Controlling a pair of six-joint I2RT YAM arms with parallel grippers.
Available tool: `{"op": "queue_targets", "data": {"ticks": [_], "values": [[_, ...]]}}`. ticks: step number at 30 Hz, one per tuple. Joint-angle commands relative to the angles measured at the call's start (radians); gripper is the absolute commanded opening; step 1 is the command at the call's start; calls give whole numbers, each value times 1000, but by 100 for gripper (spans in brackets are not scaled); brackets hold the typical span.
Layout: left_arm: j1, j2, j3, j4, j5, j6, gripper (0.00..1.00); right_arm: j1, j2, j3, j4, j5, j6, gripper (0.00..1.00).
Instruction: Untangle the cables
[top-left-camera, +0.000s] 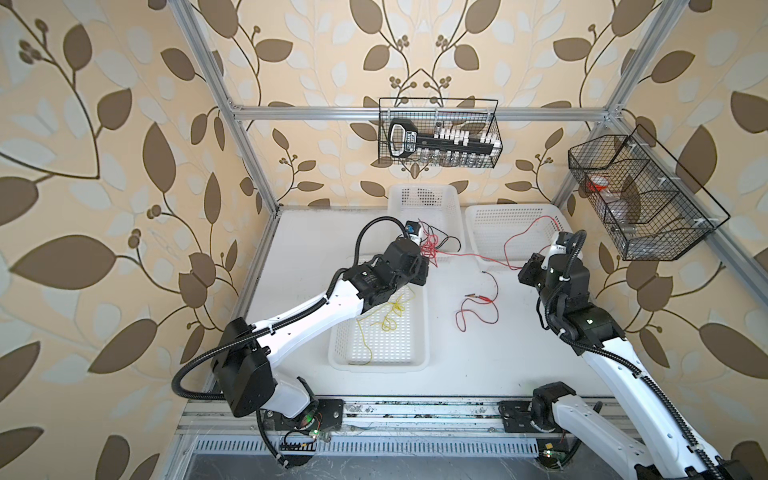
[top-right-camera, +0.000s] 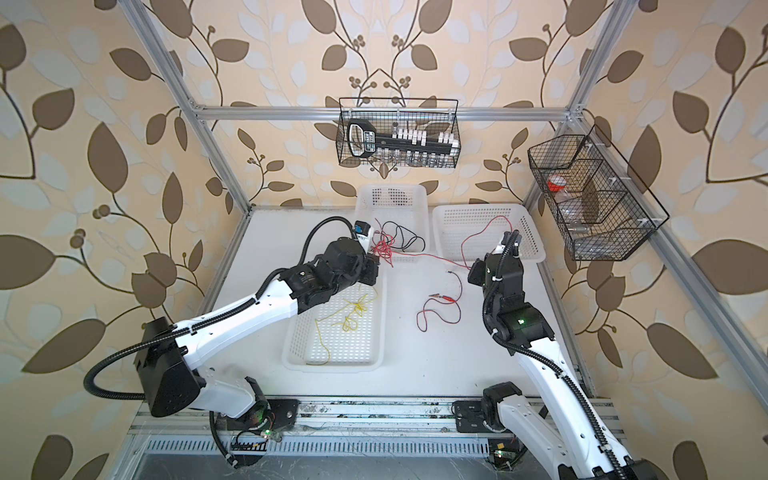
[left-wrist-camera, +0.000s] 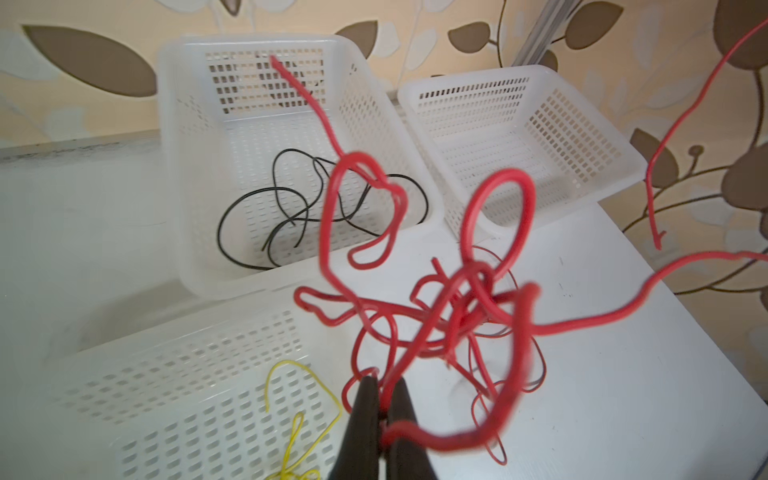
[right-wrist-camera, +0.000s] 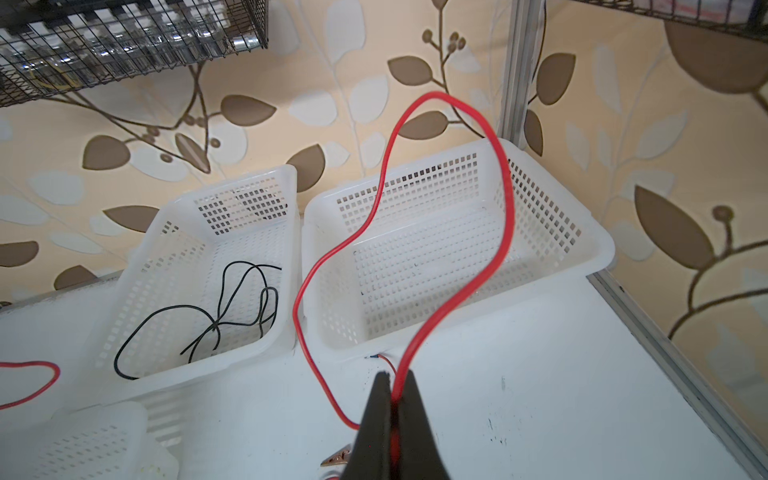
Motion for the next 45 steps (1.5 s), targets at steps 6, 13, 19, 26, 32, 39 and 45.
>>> {"op": "queue_targets", "data": {"ticks": [6,13,19,26,32,39,45], "values": [[98,-125,-46,-109,-190,-9,0,-18,10,-1,-8,94,-10,0],[209,-187,-84,-151,-180,-41,0,-44,6,-5,-27,129,-12,0],[274,-224,-102,-168,-160,-48,0,-61,-1,-8,-38,125,-10,0],[275,-236,-125,-91,-18,-32,0,-62,8,-18,51,-40,-21,0],[275,-242,-137,-59,56,-29,0,-62,50,14,108,-56,-22,0],[274,-259,-166,-31,119,-37,0,-65,128,55,179,32,-29,0],[274,-270,-180,-21,162,-45,0,-110,193,68,246,103,-25,0]]}}
